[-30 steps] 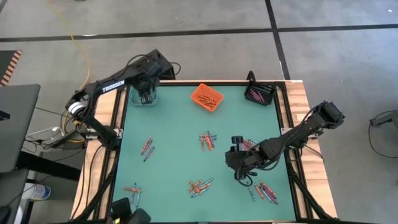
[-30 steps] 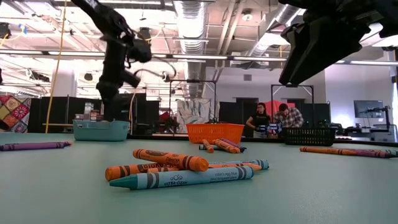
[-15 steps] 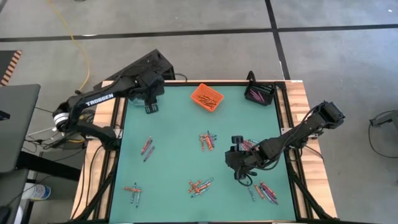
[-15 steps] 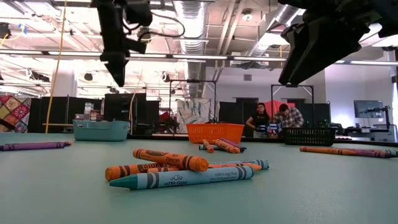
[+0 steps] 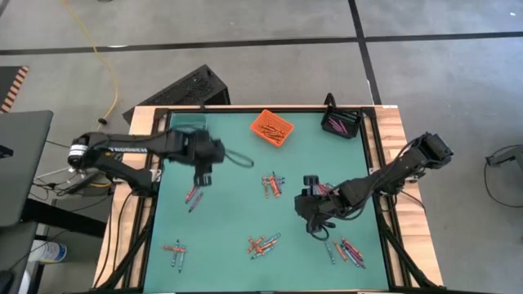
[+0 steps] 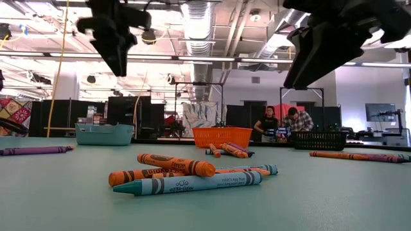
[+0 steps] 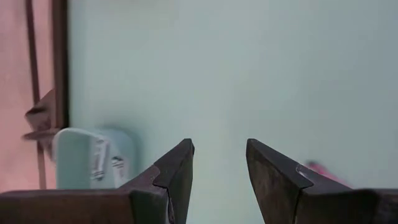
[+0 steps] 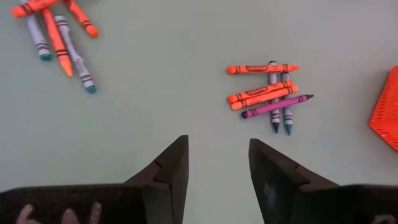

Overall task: Sort crayons
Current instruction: Put the orange crayon into the orange bin

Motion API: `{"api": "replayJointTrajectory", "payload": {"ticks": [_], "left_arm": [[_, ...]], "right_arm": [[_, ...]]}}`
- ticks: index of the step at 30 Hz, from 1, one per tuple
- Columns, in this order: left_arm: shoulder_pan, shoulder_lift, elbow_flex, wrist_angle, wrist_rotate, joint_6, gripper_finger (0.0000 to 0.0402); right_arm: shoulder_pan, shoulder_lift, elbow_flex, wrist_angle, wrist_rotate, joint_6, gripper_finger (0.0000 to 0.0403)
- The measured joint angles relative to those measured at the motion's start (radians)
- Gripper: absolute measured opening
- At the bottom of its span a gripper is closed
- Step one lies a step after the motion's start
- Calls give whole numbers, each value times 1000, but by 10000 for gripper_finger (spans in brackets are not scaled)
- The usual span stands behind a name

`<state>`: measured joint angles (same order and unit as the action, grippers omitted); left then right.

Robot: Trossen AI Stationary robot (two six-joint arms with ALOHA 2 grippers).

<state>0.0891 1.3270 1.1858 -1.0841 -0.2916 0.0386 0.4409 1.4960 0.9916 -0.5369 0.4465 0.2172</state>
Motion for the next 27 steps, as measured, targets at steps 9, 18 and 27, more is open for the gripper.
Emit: {"api": "replayJointTrajectory", "payload": {"ticks": [9,18,27], "left_arm": [[-294,0,0,20,0,-228,139],[-546,0,0,131,-48,-382,139],[-701,90,0,316,-114,-315,139]], "right_arm": [[-56,0,0,0,0,-16,159],[-84,0,0,3,-1,-16,159],[-83,0,0,3,-7,-17,159]]}}
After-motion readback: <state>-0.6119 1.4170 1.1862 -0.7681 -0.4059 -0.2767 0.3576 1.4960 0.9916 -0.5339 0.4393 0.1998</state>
